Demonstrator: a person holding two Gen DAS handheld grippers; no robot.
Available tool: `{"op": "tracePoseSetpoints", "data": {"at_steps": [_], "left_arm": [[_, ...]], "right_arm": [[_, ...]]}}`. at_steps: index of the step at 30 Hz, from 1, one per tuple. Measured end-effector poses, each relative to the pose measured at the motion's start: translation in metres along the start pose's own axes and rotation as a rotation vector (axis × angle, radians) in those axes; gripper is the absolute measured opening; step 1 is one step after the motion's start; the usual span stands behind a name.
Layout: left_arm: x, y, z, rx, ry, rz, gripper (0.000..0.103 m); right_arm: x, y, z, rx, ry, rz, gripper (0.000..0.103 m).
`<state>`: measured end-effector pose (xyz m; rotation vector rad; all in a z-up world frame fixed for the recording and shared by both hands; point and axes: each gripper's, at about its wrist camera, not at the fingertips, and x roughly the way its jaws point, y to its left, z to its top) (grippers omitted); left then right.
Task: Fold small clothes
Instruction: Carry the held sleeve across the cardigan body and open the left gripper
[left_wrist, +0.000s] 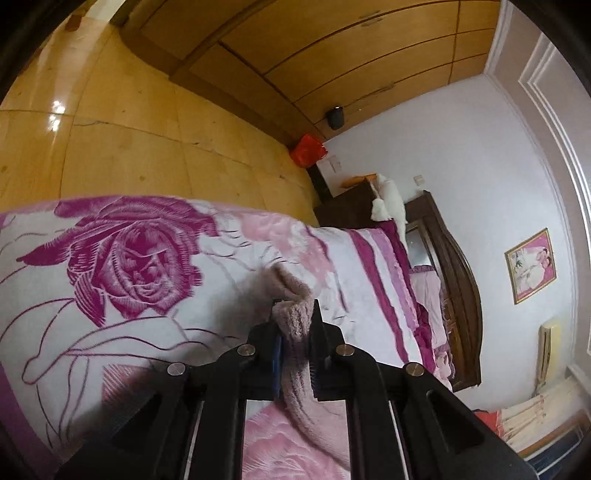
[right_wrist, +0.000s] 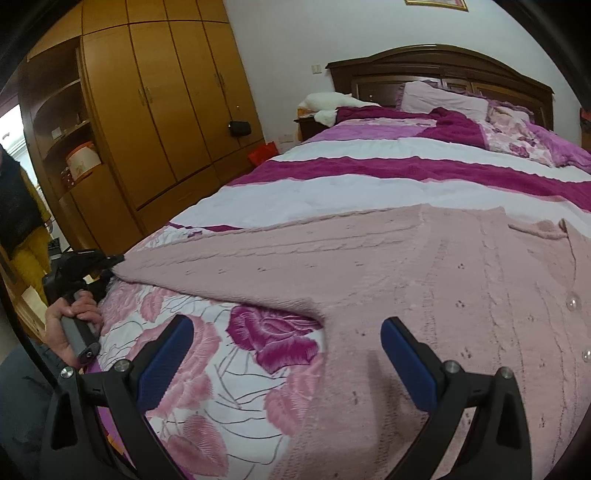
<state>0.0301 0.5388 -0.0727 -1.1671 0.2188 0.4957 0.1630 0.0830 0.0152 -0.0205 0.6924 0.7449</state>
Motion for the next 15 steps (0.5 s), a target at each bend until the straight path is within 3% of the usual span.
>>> {"op": "tracePoseSetpoints", "data": {"at_steps": [9,15], "left_arm": [[-0.010,-0.064,-0.014,0.145,-0.015,-0.042,0.000],[-0.015,-0.113,-0.037,0.223,0.017,-0.105,0.000]], "right_arm": [[-0.005,-0.021,-0.001,0.034,-0.015,-0.012,0.103],[-0.022,-0.037,-0.001,0.073,-0.036,-0.021,0.103]]}}
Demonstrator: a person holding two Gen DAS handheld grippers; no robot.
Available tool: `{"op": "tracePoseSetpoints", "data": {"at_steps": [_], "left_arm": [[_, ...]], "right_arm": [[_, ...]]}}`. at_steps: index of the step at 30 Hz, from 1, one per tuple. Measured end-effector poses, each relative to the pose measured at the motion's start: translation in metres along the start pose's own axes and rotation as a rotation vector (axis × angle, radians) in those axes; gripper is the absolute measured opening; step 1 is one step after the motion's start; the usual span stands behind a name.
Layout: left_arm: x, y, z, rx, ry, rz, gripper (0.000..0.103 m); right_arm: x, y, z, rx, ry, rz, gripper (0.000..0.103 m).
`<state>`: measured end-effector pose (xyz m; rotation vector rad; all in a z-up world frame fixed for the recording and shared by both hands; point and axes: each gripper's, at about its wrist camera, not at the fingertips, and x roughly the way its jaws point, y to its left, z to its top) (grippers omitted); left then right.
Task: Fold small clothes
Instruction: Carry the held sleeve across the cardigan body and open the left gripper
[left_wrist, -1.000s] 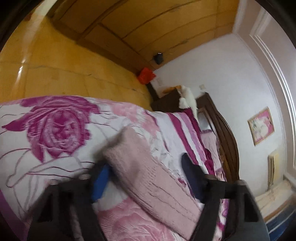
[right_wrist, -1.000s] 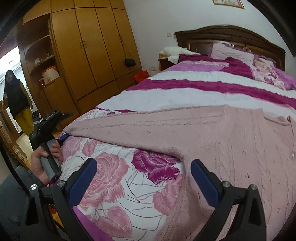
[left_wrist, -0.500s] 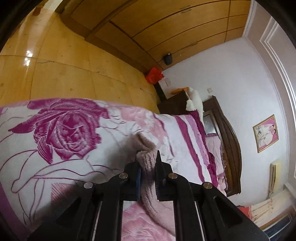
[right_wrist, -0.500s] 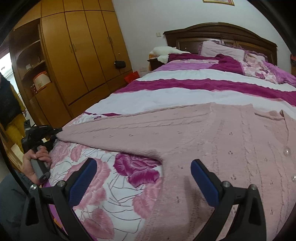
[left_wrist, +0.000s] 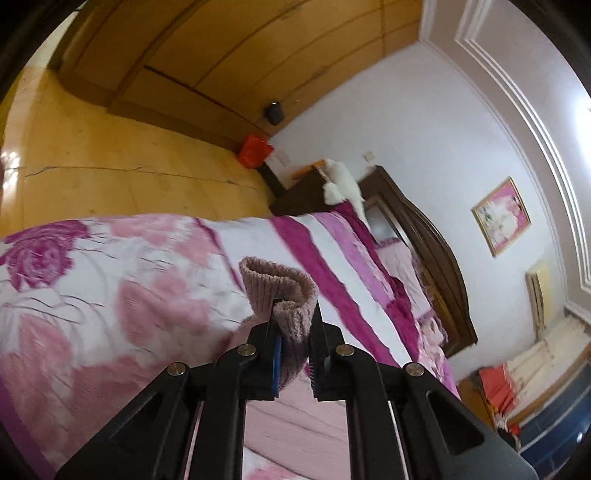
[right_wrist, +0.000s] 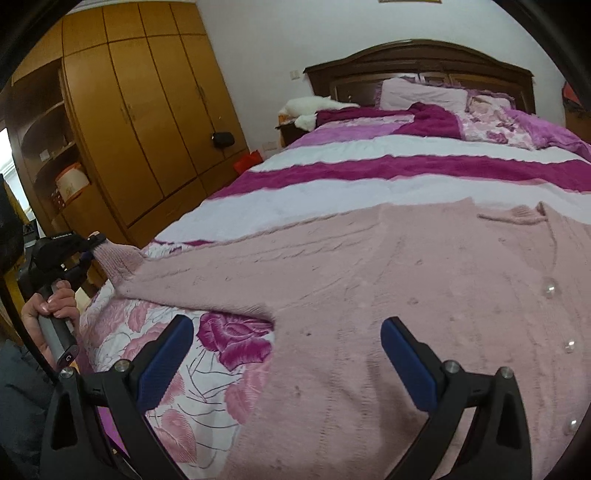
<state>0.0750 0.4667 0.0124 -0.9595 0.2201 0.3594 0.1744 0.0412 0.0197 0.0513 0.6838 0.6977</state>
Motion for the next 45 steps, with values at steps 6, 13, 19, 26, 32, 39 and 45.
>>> {"op": "tracePoseSetpoints", "data": {"at_steps": [6,13,19,26,32,39,45], "left_arm": [[0.006,-0.049,-0.017,0.059,0.025,-0.030,0.000],[0.016,-0.096,-0.043,0.126,0.062,-0.048,0.000],[0.025,-0.124,-0.072,0.165,0.098,-0.061,0.000],[0.035,-0.154,-0.112,0.204,0.146,-0.073,0.000],[0.040,-0.187,-0.151,0.249,0.191,-0.093,0.000],[0.043,-0.228,-0.198,0.296,0.243,-0.130,0.000],[0.057,-0.258,-0.236,0.334,0.285,-0.145,0.000]], "right_arm": [[-0.027,-0.023,0.008,0.019,-0.045,-0.014,0.103],[-0.055,-0.056,0.009,0.042,-0.071,-0.052,0.103],[-0.077,-0.088,0.004,0.061,-0.083,-0.089,0.103],[-0.104,-0.127,0.003,0.075,-0.109,-0.142,0.103],[-0.121,-0.169,0.004,0.109,-0.126,-0.193,0.103],[-0.142,-0.219,0.000,0.145,-0.152,-0.264,0.103],[-0.165,-0.266,-0.002,0.182,-0.185,-0.354,0.103]]}}
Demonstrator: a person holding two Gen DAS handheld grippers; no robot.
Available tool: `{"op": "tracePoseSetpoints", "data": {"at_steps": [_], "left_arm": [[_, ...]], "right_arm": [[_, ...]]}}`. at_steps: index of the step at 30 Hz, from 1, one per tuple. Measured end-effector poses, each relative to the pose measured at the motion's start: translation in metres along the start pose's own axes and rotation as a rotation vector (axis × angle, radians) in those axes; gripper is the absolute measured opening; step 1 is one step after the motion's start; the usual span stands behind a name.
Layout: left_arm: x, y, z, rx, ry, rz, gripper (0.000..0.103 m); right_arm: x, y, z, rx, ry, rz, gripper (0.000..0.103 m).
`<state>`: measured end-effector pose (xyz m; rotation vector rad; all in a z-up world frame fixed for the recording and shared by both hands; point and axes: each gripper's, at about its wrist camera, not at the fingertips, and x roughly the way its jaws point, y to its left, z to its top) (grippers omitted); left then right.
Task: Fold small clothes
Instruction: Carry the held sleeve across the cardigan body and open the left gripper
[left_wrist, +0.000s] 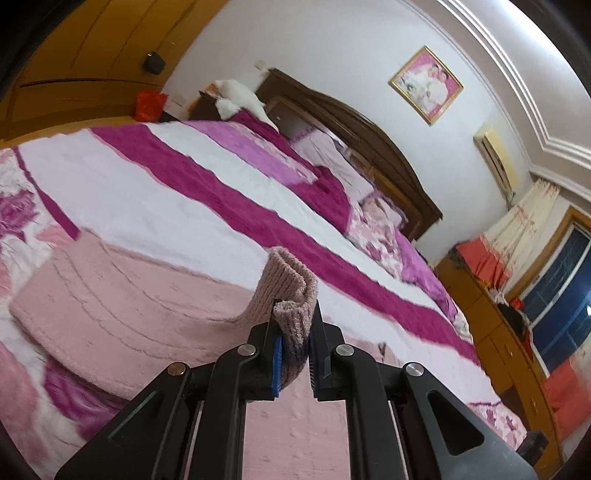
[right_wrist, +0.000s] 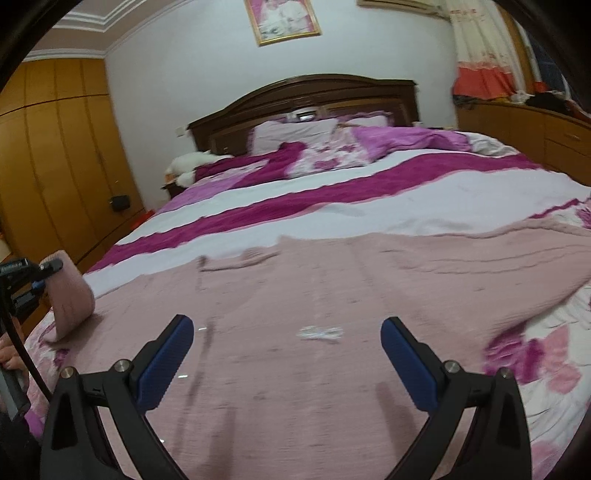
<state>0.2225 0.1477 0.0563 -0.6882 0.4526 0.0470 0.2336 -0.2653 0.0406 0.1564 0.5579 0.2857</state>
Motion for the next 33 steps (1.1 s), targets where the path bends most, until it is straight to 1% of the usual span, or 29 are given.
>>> {"op": "tracePoseSetpoints", "data": {"at_steps": [2,4,6,9,12,18,22,27,33], "left_arm": [[0.010,-0.015,-0.012,0.025,0.010,0.000,0.000],[0.021,-0.030,-0.022,0.028,0.034,-0.008,0.000],[0.028,-0.042,-0.030,0.044,0.043,-0.021,0.000],[0.044,-0.066,-0.049,0.081,0.073,-0.018,0.000],[0.057,-0.082,-0.063,0.094,0.098,-0.032,0.000],[0.077,-0.111,-0.091,0.117,0.147,-0.048,0.000],[0.087,-0.133,-0.109,0.142,0.173,-0.058,0.000],[0.098,-0.151,-0.120,0.160,0.198,-0.073,0.000],[0.111,-0.167,-0.131,0.166,0.217,-0.077,0.000]], "right_arm": [[-0.002,-0.017,0.004,0.017,-0.009,-0.027,0.103],[-0.006,-0.036,0.007,0.045,-0.016,-0.056,0.103],[-0.008,-0.050,0.009,0.069,-0.017,-0.063,0.103],[-0.008,-0.068,0.008,0.090,-0.001,-0.102,0.103],[-0.012,-0.083,0.006,0.106,0.008,-0.110,0.103],[-0.017,-0.100,0.002,0.071,0.019,-0.151,0.103],[-0.017,-0.114,-0.001,0.085,0.043,-0.166,0.103],[-0.021,-0.128,-0.003,0.117,0.044,-0.175,0.103],[-0.022,-0.134,-0.003,0.132,0.043,-0.178,0.103]]}}
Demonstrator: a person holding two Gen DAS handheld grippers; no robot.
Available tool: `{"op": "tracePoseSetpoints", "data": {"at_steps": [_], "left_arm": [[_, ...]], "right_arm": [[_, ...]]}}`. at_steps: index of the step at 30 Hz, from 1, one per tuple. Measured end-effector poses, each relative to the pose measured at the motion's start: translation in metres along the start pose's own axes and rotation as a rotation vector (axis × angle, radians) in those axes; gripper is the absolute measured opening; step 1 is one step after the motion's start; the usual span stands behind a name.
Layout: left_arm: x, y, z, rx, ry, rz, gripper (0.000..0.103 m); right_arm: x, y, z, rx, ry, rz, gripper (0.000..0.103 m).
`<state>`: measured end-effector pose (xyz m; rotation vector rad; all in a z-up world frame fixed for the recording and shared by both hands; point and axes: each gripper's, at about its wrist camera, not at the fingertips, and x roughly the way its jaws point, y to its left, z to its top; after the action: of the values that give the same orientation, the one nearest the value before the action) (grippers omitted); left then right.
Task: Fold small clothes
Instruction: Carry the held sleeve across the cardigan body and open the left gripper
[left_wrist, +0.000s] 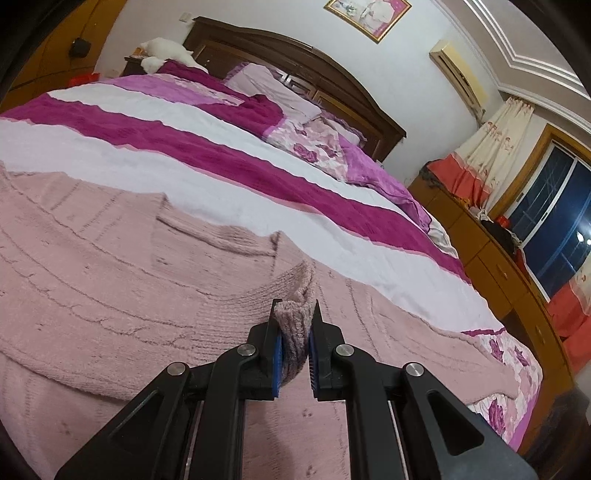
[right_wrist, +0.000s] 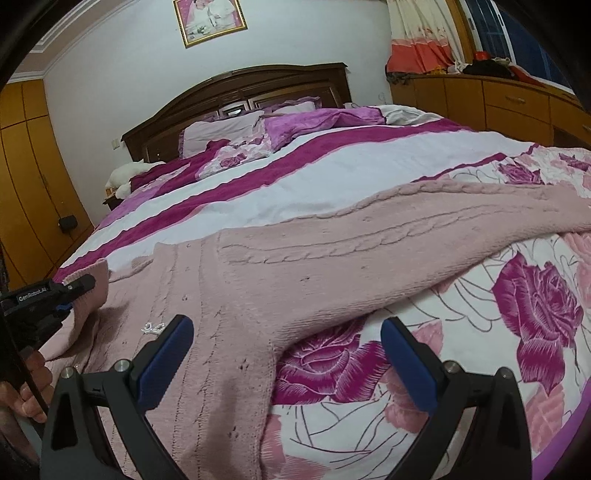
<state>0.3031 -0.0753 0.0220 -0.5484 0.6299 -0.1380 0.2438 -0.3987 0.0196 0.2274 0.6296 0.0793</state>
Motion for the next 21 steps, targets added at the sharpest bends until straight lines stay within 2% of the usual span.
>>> {"op": "tracePoseSetpoints", "data": {"at_steps": [16,21], "left_arm": [[0.031,-0.031,-0.020,0.078,0.059,0.029,0.000],[0.034,-0.040,-0.025,0.078,0.100,-0.032,0.000]], "right_arm": [[-0.002,-0.014,0.001,0.018,0.003,-0.012,0.103],[-0.004,-0.020,0.000,0.023,0.002,-0.018,0.103]]}}
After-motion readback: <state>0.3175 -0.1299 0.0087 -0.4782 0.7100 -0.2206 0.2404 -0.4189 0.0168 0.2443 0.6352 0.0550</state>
